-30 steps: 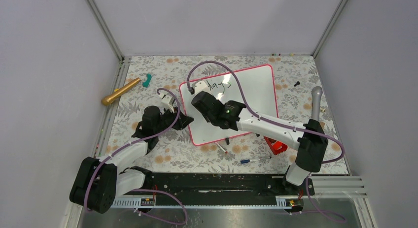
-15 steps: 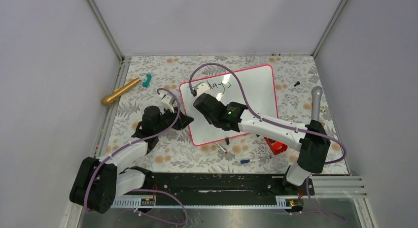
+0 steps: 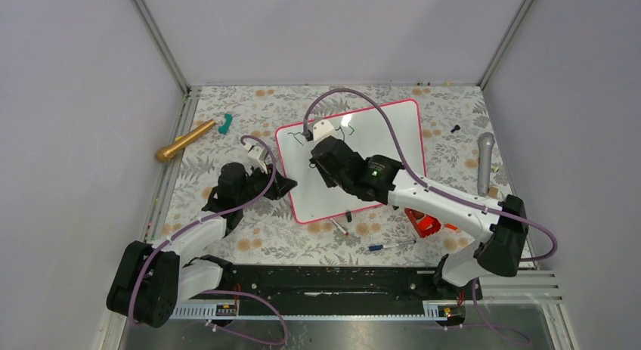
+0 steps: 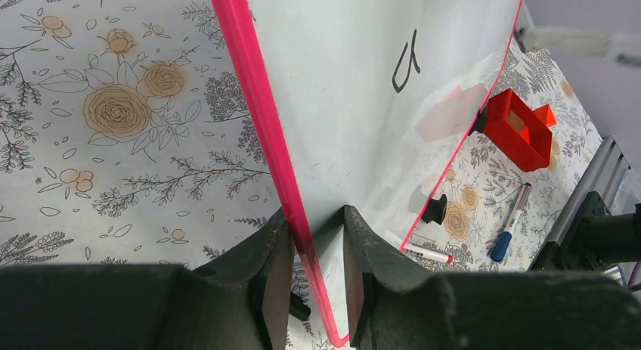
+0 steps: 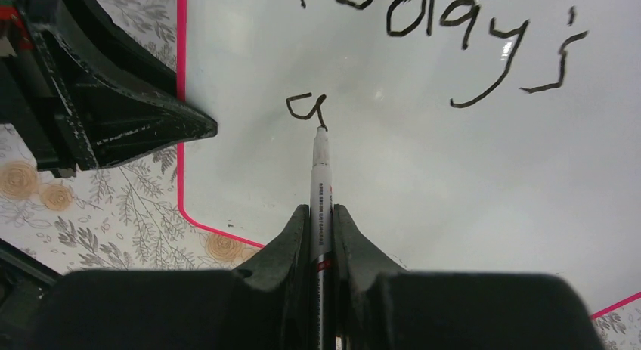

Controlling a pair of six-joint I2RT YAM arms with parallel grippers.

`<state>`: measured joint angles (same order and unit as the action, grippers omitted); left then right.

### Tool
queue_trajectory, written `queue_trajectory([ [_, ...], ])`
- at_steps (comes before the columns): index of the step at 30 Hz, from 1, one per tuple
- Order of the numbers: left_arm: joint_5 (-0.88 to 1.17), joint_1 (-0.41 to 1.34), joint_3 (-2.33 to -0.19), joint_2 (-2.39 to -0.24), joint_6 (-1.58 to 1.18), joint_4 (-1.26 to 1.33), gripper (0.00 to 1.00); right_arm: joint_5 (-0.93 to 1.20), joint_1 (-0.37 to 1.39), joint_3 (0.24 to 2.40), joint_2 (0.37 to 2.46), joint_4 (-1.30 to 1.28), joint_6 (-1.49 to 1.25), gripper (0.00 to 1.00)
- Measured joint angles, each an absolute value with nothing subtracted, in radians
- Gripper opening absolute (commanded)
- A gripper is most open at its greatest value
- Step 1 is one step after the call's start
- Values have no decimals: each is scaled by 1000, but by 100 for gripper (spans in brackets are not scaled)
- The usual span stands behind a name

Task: Write a sentence on the whiteboard

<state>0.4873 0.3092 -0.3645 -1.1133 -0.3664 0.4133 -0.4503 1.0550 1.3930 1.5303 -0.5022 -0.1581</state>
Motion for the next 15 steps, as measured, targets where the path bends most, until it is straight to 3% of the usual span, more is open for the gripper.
queue_trajectory([
  [15,488,309,-364,-1113,-366,413,13,-453,966,1375,1505,-496,-158,0],
])
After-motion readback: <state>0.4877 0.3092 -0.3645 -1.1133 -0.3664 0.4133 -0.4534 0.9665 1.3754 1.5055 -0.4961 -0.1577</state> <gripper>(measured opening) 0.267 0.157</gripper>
